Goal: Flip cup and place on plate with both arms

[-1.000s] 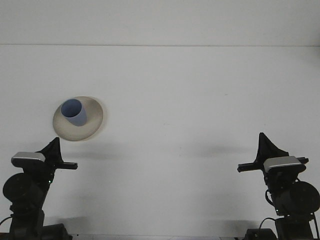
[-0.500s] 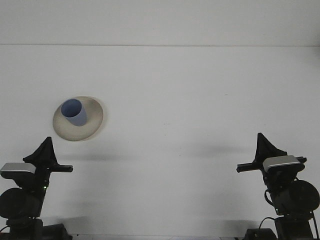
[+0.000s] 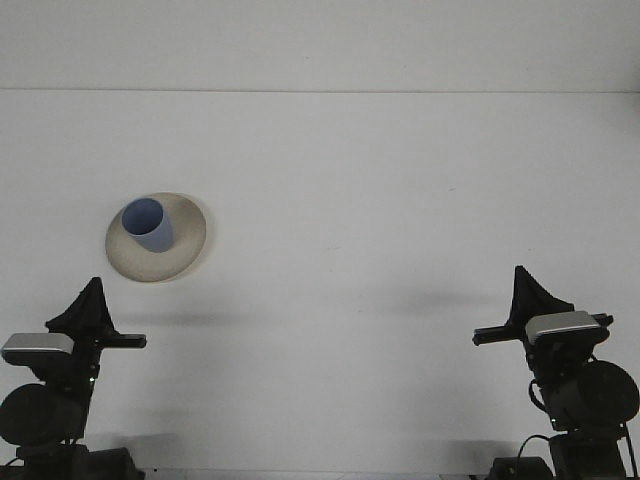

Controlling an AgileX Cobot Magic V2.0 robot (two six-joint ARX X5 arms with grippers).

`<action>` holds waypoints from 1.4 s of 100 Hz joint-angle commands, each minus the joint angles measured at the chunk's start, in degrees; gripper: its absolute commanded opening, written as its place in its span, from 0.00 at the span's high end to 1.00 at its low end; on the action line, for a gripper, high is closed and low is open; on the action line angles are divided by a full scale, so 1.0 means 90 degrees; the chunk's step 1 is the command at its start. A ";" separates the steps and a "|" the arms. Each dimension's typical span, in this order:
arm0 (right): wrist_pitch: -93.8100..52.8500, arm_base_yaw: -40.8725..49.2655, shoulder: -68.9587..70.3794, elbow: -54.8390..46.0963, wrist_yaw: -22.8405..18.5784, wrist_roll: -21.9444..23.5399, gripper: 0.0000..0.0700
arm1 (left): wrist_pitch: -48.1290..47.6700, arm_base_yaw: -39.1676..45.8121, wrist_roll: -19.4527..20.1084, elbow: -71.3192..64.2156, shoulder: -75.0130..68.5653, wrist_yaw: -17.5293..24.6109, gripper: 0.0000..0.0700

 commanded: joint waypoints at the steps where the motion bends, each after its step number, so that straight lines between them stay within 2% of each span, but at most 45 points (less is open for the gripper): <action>1: 0.0068 0.0002 0.0012 0.0019 0.0005 0.0063 1.00 | 0.0032 -0.0141 0.0226 -0.0352 -0.0114 -0.0350 0.98; 33: 0.0070 0.0002 0.0012 0.0019 0.0005 0.0063 1.00 | 0.0029 -0.0522 0.0112 -0.2025 -0.1280 -0.0432 0.98; 47: 0.0073 0.0002 0.0012 0.0019 0.0005 0.0066 1.00 | 0.0070 -0.0525 -0.0070 -0.2431 -0.1472 -0.0435 0.98; 62: 0.0112 0.0002 0.0012 0.0019 0.0005 0.0063 1.00 | 0.0029 -0.0571 0.0027 -0.2424 -0.1472 -0.0469 0.98; 140: 0.0206 0.0002 0.0012 0.0019 0.0005 0.0066 1.00 | 0.0024 -0.0568 -0.0015 -0.2421 -0.1469 -0.0469 0.98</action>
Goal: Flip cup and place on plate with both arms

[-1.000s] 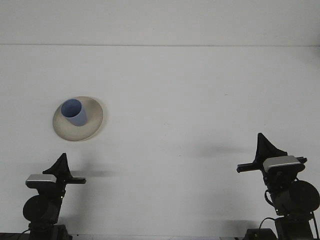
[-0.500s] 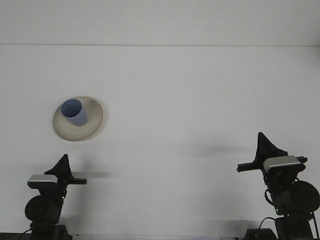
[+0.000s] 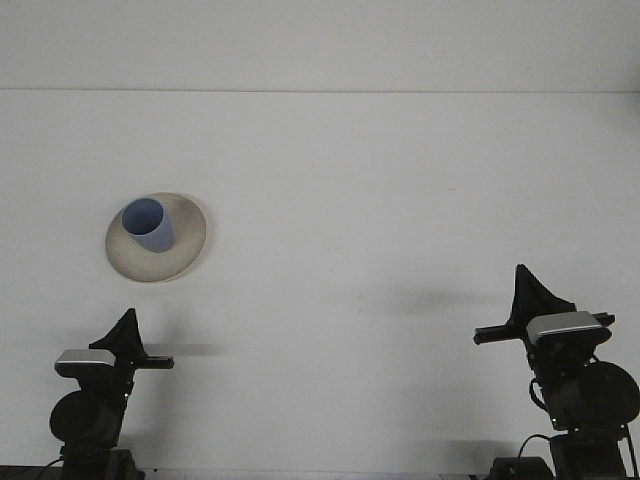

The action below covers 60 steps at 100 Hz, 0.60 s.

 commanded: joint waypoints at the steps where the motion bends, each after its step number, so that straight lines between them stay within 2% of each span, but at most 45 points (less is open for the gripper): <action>1: 0.0100 0.0005 0.0012 0.0019 0.0002 0.0066 1.00 | 0.0061 0.0002 -0.0005 -0.0129 -0.0012 -0.0036 0.98; 23: 0.0053 -0.0007 -0.0005 0.0012 0.0027 -0.0328 1.00 | 0.0061 0.0002 -0.0005 -0.0129 -0.0012 -0.0034 0.98; 29: 0.0061 -0.0005 -0.0134 -0.0129 0.0022 -0.0607 1.00 | 0.0063 0.0002 -0.0005 -0.0129 -0.0012 -0.0036 0.98; 36: 0.0063 0.0015 -0.0413 -0.0478 0.0024 -0.1049 1.00 | 0.0063 0.0000 -0.0005 -0.0129 -0.0012 -0.0034 0.98; 51: 0.0109 0.0032 -0.1384 -0.1498 0.0051 -0.1428 1.00 | 0.0063 0.0002 -0.0005 -0.0129 -0.0012 -0.0036 0.98; 60: 0.0124 0.0032 -0.2062 -0.2166 0.0243 -0.1605 1.00 | 0.0061 0.0002 -0.0005 -0.0129 -0.0012 -0.0036 0.98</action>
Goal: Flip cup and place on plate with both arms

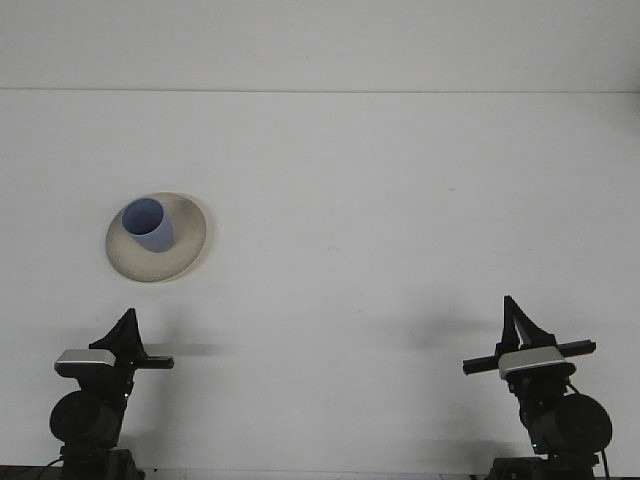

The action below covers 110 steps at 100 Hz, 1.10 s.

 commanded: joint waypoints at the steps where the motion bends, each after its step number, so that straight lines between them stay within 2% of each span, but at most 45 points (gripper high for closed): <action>1: 0.0073 0.0015 -0.0384 -0.0367 0.0126 -0.0311 1.00 | 0.0061 0.0002 -0.0005 -0.0129 -0.0012 -0.0036 0.98; 12: 0.0100 0.0012 -0.1013 -0.0988 0.0221 -0.0403 1.00 | 0.0063 0.0000 -0.0005 -0.0129 -0.0012 -0.0036 0.98; 29: 0.0906 0.0000 -0.0974 -0.1685 0.0270 -0.0534 1.00 | 0.0066 0.0002 -0.0005 -0.0129 -0.0010 -0.0036 0.98; 38: 0.0848 0.0000 -0.0974 -0.1683 0.0386 -0.0539 1.00 | 0.0056 0.0002 -0.0005 -0.0129 -0.0012 -0.0036 0.98; 110: 0.0865 0.0002 -0.0974 -0.1681 0.0381 -0.0520 1.00 | 0.0061 0.0002 -0.0005 -0.0121 -0.0012 -0.0036 0.98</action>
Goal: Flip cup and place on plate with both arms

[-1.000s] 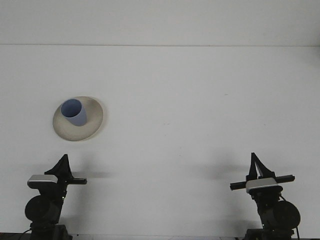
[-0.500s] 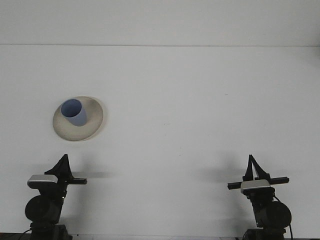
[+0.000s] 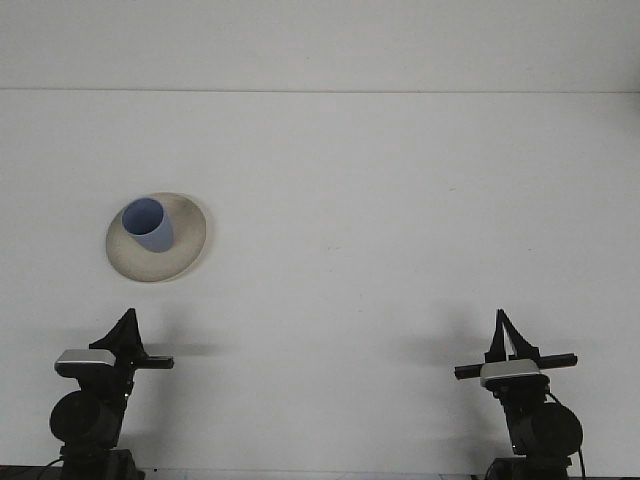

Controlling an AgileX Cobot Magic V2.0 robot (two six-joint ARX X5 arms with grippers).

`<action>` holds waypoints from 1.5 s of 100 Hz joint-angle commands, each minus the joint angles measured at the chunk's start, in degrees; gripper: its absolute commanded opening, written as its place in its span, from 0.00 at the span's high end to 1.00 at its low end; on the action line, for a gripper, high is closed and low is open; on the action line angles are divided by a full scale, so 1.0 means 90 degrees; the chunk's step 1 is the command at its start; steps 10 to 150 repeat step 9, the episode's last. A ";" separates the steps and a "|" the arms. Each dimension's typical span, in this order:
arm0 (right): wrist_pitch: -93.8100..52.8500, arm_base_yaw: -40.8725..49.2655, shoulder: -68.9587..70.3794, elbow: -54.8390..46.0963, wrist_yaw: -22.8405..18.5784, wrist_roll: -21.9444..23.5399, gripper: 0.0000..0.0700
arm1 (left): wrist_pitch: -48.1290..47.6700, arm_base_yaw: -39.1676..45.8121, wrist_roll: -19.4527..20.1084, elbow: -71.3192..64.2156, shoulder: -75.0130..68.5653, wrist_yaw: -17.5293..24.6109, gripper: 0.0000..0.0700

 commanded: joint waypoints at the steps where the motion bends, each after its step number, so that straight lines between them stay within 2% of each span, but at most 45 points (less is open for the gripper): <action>1: 0.0066 -0.0002 0.0002 -0.0010 0.0005 -0.0029 1.00 | 0.0063 0.0002 -0.0005 -0.0121 -0.0012 -0.0034 0.98; 150: 0.0066 0.0000 0.0002 -0.0010 0.0005 -0.0029 1.00 | 0.0063 0.0002 -0.0005 -0.0121 -0.0012 -0.0034 0.98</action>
